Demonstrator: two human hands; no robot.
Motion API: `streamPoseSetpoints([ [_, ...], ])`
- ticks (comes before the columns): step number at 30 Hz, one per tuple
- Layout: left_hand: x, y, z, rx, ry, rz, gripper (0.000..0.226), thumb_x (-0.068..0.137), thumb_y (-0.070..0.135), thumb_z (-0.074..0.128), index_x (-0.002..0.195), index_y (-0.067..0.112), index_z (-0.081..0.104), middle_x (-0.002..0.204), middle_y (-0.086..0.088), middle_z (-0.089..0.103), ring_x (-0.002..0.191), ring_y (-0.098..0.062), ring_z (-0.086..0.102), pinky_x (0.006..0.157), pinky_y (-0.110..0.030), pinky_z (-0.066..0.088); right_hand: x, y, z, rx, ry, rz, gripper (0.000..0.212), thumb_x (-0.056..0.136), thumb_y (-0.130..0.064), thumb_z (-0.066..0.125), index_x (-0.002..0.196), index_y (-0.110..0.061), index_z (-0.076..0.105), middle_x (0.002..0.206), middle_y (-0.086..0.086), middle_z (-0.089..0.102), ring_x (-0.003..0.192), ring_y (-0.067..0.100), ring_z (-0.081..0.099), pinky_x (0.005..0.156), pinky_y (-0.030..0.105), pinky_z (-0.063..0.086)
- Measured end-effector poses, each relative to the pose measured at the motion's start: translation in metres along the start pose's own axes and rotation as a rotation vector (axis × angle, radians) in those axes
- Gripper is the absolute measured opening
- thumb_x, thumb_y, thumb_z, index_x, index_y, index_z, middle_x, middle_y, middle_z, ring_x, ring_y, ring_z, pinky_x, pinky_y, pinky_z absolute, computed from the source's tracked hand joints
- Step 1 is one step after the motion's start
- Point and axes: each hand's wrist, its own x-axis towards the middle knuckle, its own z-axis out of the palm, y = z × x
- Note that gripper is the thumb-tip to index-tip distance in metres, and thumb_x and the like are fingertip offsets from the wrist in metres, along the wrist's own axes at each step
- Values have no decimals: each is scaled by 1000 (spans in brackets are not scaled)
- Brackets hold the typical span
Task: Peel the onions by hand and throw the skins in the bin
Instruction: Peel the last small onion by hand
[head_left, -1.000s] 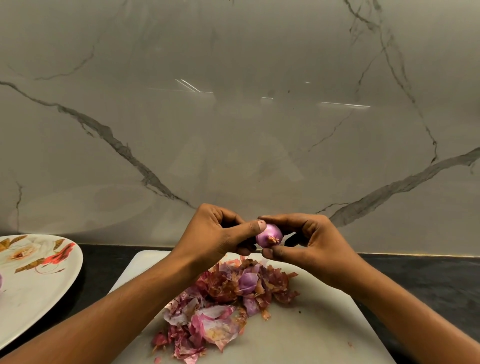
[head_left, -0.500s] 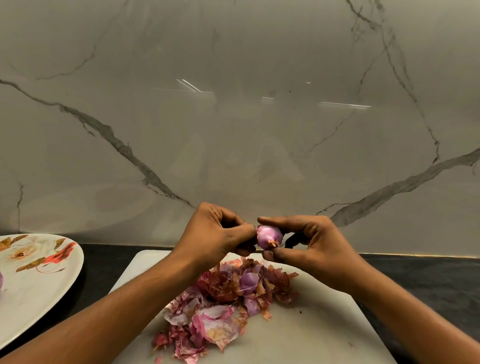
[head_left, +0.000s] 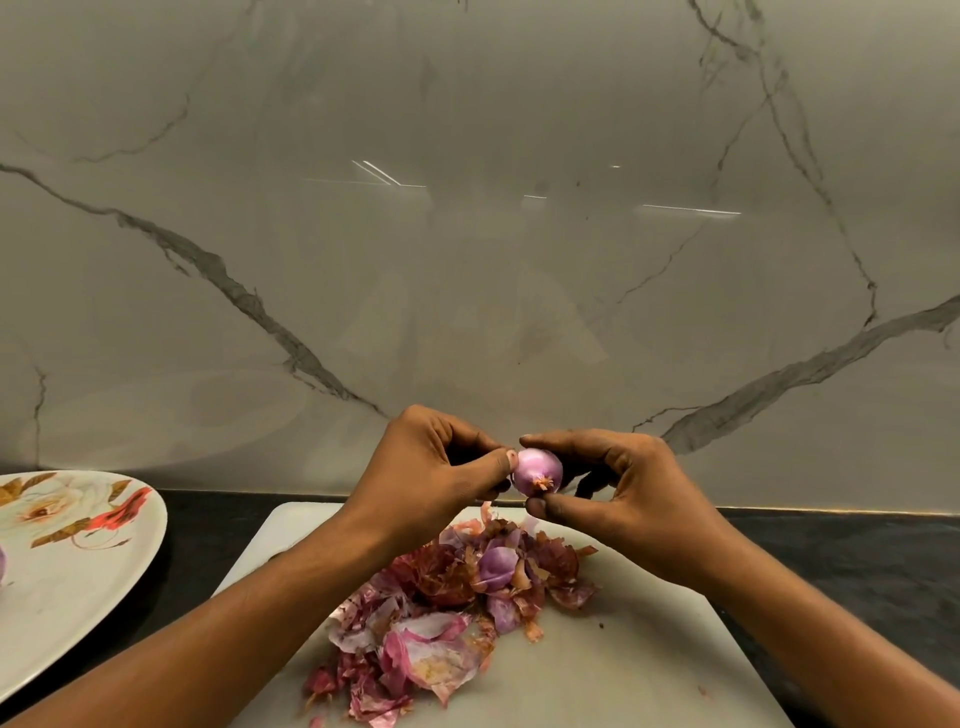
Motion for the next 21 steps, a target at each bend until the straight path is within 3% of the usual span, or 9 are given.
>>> streamPoseSetpoints([
  [5,-4,1,3,160,17,84,8,90,19,80,83,19,85,71,8,77,66,-15,73,64,-41,63,-1,0,2,42,-2,30,54,80,-29,89,130,-33,72,113,-18,76,93,11,77,83,32,65],
  [11,-6,-1,2,223,-6,181,8,87,17,80,79,17,82,69,5,74,63,-14,72,58,-31,61,-2,-4,4,69,-18,0,52,80,-28,90,130,-28,72,113,-12,77,96,12,77,83,32,65],
  [17,-4,2,1,99,26,116,10,85,17,81,77,11,80,67,-3,74,61,-21,73,61,-42,64,-2,-6,3,96,0,-4,46,85,-40,83,129,-31,72,112,-15,76,102,12,75,87,35,64],
  [21,-1,5,-3,-10,77,28,11,88,9,80,79,3,78,69,-10,75,63,-22,76,64,-35,65,0,-4,0,234,-12,51,40,91,-24,81,129,-31,72,116,-12,76,105,16,75,91,39,64],
])
